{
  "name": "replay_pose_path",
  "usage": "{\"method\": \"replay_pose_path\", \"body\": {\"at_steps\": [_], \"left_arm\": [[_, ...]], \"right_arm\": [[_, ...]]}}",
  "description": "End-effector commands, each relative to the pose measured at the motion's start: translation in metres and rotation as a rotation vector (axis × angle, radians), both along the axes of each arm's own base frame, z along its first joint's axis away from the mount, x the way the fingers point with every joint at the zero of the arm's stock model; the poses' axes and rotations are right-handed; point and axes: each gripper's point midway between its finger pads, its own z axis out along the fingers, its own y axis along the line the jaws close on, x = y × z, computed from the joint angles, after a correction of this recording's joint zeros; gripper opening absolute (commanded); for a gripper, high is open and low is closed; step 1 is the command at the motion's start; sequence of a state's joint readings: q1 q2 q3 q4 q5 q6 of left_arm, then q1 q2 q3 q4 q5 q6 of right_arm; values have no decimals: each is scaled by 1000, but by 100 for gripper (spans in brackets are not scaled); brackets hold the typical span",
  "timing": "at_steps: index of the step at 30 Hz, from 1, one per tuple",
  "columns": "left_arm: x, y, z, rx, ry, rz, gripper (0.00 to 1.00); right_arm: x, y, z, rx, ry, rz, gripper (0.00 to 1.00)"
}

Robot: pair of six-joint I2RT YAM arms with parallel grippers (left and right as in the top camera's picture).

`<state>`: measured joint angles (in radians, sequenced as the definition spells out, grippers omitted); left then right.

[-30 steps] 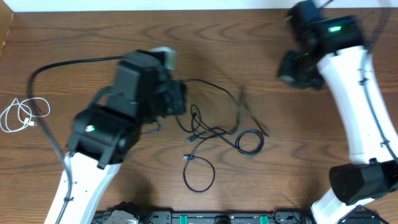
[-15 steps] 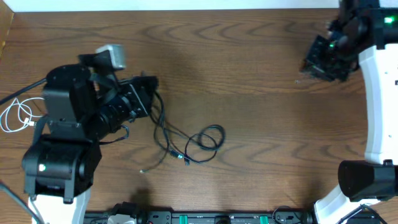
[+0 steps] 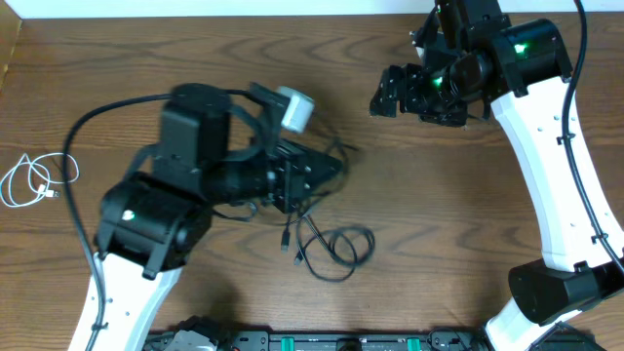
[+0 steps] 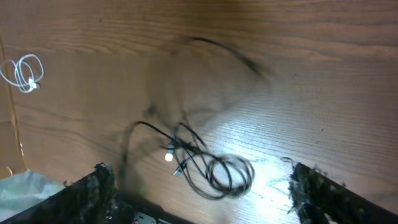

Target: Untangle cables

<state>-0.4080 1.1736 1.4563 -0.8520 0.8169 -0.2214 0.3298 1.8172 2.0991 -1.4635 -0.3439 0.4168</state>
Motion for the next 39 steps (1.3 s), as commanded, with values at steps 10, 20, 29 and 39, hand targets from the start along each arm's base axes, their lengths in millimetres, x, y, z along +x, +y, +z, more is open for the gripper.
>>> {"method": "replay_pose_path", "body": {"at_steps": [10, 20, 29, 39], "left_arm": [[8, -7, 3, 26, -96, -21, 8], [44, 20, -13, 122, -29, 278, 8], [45, 20, -12, 121, -36, 284, 8], [45, 20, -12, 121, -35, 284, 8]], "right_arm": [[-23, -21, -38, -137, 150, -30, 84], [-32, -21, -55, -137, 231, -73, 81], [-20, -6, -60, -108, 199, -112, 82], [-13, 16, -91, -110, 208, -182, 70]]}}
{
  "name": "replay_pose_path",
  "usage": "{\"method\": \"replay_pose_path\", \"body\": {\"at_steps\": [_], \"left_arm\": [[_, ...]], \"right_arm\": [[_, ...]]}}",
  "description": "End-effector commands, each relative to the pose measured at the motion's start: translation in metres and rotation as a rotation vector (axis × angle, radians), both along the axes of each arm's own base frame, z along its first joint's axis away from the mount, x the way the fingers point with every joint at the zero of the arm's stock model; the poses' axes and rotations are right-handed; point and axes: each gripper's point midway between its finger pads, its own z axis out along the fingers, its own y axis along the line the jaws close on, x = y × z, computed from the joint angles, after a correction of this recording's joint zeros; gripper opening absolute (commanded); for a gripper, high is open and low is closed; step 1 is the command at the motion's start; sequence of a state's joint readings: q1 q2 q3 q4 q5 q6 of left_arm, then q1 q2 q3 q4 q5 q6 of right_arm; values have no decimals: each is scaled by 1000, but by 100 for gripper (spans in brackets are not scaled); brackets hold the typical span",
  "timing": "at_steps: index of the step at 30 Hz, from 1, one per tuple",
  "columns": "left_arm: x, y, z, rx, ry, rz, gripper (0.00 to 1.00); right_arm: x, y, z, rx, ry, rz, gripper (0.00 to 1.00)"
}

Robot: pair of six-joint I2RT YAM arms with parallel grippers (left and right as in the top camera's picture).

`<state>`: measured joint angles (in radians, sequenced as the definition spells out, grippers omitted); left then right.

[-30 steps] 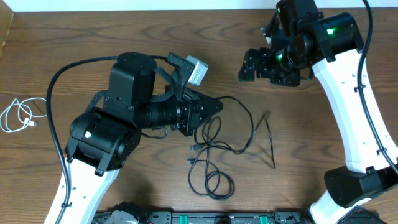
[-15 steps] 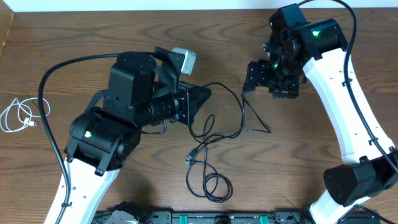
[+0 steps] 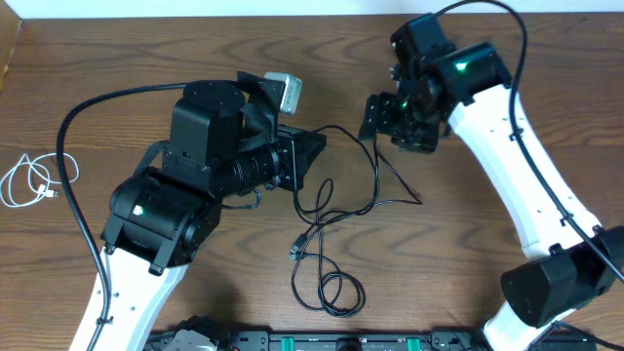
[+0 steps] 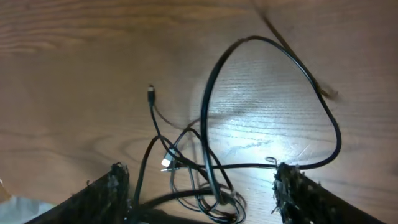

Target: Untangle cables

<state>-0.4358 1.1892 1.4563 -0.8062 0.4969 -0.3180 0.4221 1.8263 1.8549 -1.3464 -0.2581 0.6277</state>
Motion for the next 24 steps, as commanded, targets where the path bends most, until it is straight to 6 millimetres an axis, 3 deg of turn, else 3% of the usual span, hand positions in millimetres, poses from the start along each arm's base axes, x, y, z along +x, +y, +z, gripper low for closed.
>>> {"method": "replay_pose_path", "body": {"at_steps": [1, 10, 12, 14, 15, 19, 22, 24], "left_arm": [[1, 0, 3, -4, -7, 7, 7], [2, 0, 3, -3, -7, 8, 8], [2, 0, 3, -2, -5, 8, 8], [2, 0, 2, -1, -4, 8, 8], [2, 0, 2, 2, -4, 12, 8], [5, 10, -6, 41, 12, 56, 8], [9, 46, -32, 169, 87, 212, 8], [12, 72, -44, 222, 150, 348, 7]], "right_arm": [[3, -1, -22, -24, 28, -55, 69], [-5, -4, -65, -43, 78, -53, 45], [-8, -5, -71, -50, 89, -53, 29], [-8, -6, -72, -54, 90, -54, 5], [-7, -8, -72, -62, 86, -58, 2], [-1, -28, -72, -131, 66, -93, 1], [9, -61, -48, -198, 31, -155, 1], [19, -84, -20, -234, -30, -187, 1]]}}
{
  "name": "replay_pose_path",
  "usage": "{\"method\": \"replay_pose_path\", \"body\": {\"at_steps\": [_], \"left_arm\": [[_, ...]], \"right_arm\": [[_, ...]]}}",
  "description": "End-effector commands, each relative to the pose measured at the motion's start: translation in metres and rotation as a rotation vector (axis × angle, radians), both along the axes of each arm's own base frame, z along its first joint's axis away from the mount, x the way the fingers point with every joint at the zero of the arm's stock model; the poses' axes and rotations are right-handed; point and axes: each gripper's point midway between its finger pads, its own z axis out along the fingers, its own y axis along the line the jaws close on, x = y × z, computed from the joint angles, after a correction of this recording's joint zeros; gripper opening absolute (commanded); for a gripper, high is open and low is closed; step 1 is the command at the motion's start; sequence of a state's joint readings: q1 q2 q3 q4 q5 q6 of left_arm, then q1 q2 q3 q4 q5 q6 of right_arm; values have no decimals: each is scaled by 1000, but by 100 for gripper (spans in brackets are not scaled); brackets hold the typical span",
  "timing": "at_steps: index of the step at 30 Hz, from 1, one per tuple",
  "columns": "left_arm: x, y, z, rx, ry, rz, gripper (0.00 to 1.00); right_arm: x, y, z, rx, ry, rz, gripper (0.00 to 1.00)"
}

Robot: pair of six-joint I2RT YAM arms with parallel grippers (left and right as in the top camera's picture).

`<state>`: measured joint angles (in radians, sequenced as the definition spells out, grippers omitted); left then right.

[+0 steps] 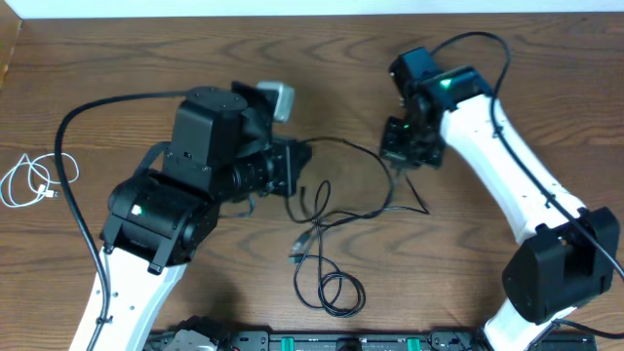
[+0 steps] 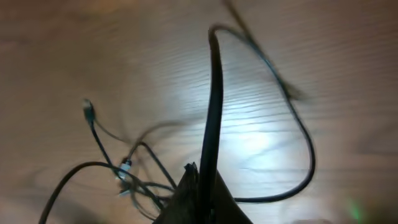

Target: Untangle cables

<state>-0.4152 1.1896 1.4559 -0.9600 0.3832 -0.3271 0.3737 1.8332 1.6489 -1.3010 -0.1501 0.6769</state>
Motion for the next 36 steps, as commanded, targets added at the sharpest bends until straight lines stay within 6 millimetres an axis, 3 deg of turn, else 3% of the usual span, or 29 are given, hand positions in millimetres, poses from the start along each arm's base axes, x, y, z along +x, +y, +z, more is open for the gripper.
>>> {"method": "replay_pose_path", "body": {"at_steps": [1, 6, 10, 13, 15, 18, 21, 27, 31, 36], "left_arm": [[17, 55, -17, 126, 53, 299, 8], [20, 95, -26, 134, 129, 482, 7], [22, 121, -29, 118, 167, 595, 7], [23, 139, -30, 110, 181, 663, 8], [23, 150, -31, 111, 192, 702, 7], [19, 170, -35, 114, 220, 769, 8], [14, 188, -38, 98, 253, 846, 8], [10, 193, -40, 61, 287, 865, 8], [13, 176, -37, 16, 282, 751, 7], [16, 127, -16, -95, 187, 391, 7]], "right_arm": [[36, -50, 61, -101, -195, -62, 1], [57, -104, 159, -141, -431, -103, 1], [61, -148, 231, -215, -635, -172, 1], [54, -182, 271, -311, -747, -261, 1], [45, -207, 286, -396, -777, -334, 1], [21, -253, 291, -548, -745, -564, 1], [5, -274, 283, -576, -696, -726, 1], [13, -259, 272, -445, -672, -695, 1], [22, -242, 269, -340, -672, -643, 1], [29, -216, 264, -224, -657, -541, 1]]}}
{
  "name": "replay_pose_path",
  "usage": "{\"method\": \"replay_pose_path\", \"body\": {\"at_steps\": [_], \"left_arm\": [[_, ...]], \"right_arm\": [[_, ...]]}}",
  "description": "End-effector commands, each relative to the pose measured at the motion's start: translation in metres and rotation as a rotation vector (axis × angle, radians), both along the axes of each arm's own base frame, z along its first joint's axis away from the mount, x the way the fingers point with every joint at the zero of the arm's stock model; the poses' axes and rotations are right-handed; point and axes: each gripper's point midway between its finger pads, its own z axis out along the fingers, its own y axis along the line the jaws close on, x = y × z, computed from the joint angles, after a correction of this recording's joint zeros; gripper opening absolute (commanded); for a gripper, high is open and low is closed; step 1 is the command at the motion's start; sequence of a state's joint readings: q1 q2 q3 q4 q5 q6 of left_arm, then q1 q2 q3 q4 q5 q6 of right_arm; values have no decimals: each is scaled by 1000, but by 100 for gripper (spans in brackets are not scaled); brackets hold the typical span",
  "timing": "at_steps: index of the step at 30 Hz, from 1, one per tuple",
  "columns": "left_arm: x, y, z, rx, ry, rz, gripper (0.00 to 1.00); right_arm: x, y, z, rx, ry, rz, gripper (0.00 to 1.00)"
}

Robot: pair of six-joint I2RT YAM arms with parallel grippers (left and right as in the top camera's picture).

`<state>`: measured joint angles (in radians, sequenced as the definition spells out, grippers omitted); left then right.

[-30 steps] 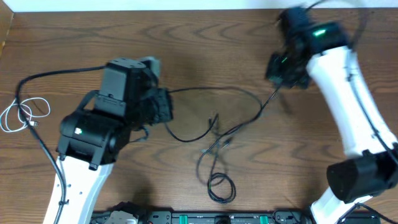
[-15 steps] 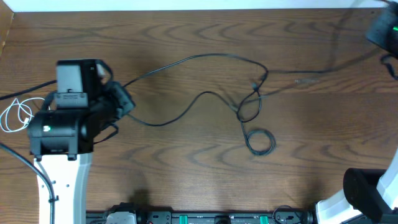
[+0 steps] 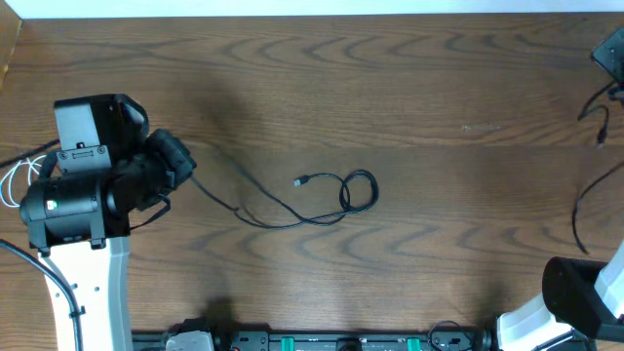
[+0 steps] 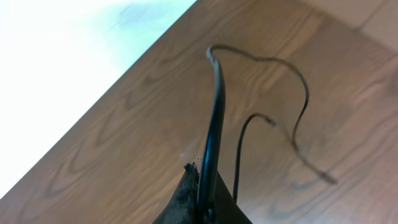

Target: Untangle cables

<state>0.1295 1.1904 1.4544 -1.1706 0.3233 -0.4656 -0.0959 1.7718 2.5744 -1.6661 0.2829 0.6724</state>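
Observation:
Two black cables lie apart. One point(image 3: 322, 210) sits mid-table with a small loop and a free plug point(image 3: 303, 181); its left end runs blurred into the tip of my left gripper point(image 3: 183, 166), which appears shut on it, the fingers themselves hidden under the arm. My right gripper point(image 4: 202, 182) is shut on the other black cable point(image 4: 216, 112), which rises from the fingers and bends down to the right. In the overhead view the right gripper point(image 3: 611, 49) is at the far right edge, with that cable point(image 3: 597, 105) dangling below it.
A coiled white cable point(image 3: 12, 183) lies at the table's left edge, partly behind my left arm. The table's far edge against a white wall point(image 4: 74, 56) shows in the right wrist view. Dark equipment point(image 3: 292, 343) lines the front edge.
Both arms have moved far apart: the left to the table's left side, the right to the far right edge. The tangle in the middle is gone; each cable now lies separately.
First my left gripper was at a black tangle mid-table while the right was open above it. Then the right came down over a raised loop, still open. Then it was shut on one cable. Now the arms are apart and the two cables are separated.

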Motion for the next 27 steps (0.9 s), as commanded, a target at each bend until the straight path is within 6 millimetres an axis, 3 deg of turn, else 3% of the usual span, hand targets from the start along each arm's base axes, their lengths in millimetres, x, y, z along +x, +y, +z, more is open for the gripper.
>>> {"method": "replay_pose_path", "body": {"at_steps": [1, 3, 7, 14, 17, 18, 19, 21, 22, 23, 27], "left_arm": [[-1, -49, 25, -132, -143, -346, 8], [-4, -70, 39, -207, -217, -479, 8], [-12, -93, 52, -279, -274, -600, 8], [-34, -139, 50, -294, -248, -778, 8], [-30, -138, 32, -148, -202, -758, 10], [-29, -135, 28, -110, -193, -746, 27], [-27, -131, 24, -72, -184, -731, 37], [-24, -124, 19, -24, -168, -700, 46], [-22, -121, 17, -10, -156, -673, 61], [-20, -118, 16, -2, -146, -647, 90], [-17, -116, 14, -14, -124, -601, 92]], "right_arm": [[8, 27, -6, 82, 6, 122, 1], [10, 38, -7, 106, 10, 183, 1], [14, 61, -8, 141, 11, 320, 1], [22, 86, -2, 147, -22, 441, 1], [22, 93, -2, 148, -22, 459, 1], [21, 95, -2, 149, -19, 465, 1], [20, 99, -3, 155, -15, 478, 1], [18, 108, -4, 163, -7, 516, 1], [17, 115, -4, 164, -5, 551, 1], [16, 122, -4, 164, -1, 581, 1], [12, 144, -4, 166, 8, 655, 1]]}}
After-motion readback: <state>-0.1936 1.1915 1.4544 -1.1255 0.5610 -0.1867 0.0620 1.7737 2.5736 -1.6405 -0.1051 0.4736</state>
